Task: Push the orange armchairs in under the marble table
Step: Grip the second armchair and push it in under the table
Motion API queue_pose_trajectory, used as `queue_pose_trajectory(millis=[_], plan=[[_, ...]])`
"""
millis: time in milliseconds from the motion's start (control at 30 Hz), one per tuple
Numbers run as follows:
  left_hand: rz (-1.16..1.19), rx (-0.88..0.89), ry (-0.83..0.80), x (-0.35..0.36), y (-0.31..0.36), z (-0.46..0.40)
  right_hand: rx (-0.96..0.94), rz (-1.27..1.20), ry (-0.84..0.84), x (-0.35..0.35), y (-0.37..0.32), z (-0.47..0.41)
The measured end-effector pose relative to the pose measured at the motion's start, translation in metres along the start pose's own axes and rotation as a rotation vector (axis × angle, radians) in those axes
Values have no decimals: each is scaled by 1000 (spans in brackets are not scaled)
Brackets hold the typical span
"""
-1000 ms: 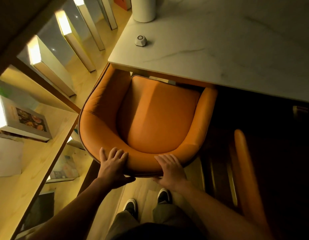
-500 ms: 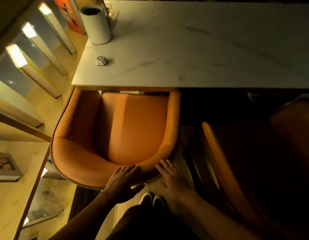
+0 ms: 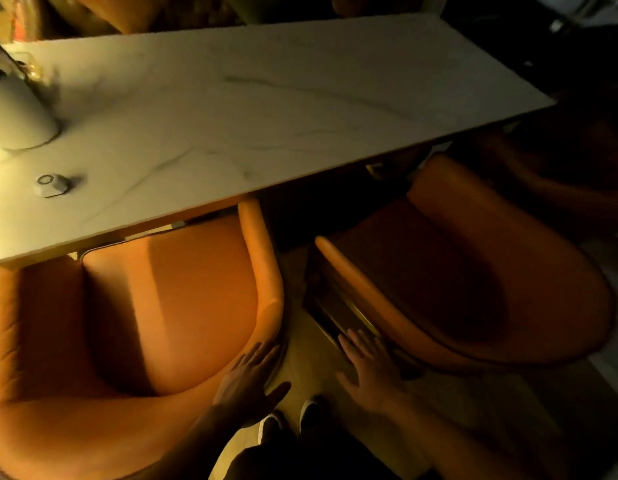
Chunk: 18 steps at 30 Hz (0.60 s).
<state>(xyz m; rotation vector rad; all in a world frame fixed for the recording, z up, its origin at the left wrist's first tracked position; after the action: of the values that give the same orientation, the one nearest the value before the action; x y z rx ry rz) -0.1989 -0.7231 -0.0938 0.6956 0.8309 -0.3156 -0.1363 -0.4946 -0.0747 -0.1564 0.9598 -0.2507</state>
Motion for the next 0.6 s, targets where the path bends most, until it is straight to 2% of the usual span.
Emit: queue_pose_trajectory(millis=[267, 600], plan=[[-4, 81, -42, -9, 34, -42, 238, -182, 54, -13, 72, 61], [-5, 135, -63, -26, 104, -101, 354, -214, 191, -27, 170, 97]])
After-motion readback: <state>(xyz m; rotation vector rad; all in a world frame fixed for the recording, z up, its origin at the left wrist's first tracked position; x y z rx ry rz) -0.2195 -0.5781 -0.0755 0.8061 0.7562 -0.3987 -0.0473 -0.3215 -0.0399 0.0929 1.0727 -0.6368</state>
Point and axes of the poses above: each hand's wrist, its own z-axis away from the middle knuckle, its own x-axis out of the palm, y = z × x, the point moved 7 cm from there along -z, towards the middle knuckle, and after that the axes turned 8 degrees about -y, right-handed, at the moved point
